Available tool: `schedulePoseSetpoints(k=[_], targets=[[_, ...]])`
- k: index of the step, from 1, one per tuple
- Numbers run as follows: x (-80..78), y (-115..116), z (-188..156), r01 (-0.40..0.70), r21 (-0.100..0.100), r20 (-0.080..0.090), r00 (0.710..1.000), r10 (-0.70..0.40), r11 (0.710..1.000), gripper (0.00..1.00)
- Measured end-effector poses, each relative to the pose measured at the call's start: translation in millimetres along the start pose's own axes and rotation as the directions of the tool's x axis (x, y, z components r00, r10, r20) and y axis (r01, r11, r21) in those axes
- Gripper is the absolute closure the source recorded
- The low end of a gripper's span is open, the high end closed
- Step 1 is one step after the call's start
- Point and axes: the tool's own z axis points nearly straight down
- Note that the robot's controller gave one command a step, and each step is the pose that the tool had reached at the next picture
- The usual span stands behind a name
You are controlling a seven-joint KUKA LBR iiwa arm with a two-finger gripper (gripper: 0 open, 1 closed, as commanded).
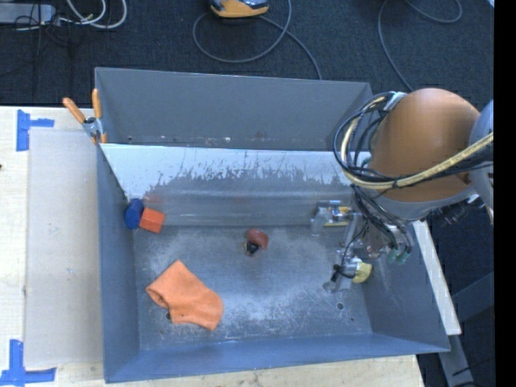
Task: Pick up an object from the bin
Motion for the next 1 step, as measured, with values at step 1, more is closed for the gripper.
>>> schedulePoseSetpoints(k=[1], targets=[[-1.2,0.1,-4.5,0.0,0.0,0.008,1.0,0.0,1.0,0.0]])
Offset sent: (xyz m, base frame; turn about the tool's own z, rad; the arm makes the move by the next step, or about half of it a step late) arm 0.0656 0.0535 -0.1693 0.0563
